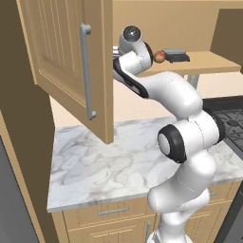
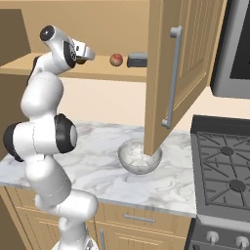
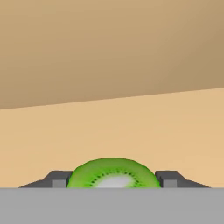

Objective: Open the cabinet. Pick the kiwi and peach from the cabinet and place them into the bowl. Then close the cabinet.

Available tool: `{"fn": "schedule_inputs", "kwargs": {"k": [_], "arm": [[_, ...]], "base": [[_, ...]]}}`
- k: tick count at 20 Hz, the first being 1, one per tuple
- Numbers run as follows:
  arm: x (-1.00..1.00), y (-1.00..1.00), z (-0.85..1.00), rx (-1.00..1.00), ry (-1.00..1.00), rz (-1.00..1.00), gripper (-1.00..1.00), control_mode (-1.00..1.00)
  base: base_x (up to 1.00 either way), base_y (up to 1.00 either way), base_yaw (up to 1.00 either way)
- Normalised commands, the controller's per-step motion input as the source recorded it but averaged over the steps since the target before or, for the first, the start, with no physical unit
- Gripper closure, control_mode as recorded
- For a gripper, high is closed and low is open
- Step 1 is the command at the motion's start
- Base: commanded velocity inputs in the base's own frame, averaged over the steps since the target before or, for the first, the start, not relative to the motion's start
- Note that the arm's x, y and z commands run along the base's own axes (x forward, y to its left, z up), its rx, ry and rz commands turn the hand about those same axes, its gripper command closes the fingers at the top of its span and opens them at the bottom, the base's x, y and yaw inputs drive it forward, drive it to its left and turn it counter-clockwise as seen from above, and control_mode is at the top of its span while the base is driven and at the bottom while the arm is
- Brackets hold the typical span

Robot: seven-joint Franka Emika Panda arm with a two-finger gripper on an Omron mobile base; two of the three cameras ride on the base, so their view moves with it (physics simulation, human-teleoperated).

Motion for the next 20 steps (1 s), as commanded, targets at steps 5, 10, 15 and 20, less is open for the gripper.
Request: {"fn": "schedule_inputs", "kwargs": {"k": [5, 10, 15, 20], "arm": [[-0.54, 0.00, 0.04, 0.00, -0.03, 0.00, 1.00, -1.00], [-0.62, -0.02, 0.06, 0.00, -0.02, -0.01, 1.00, -1.00], [-0.73, -0.09, 0.12, 0.00, -0.01, -0.02, 1.00, -1.00], [-0.67, -0.18, 0.05, 0.00, 0.00, -0.03, 1.00, -1.00]], "base": [[0.00, 0.00, 0.00], [0.00, 0.00, 0.00], [0.00, 0.00, 0.00], [0.00, 0.00, 0.00]]}}
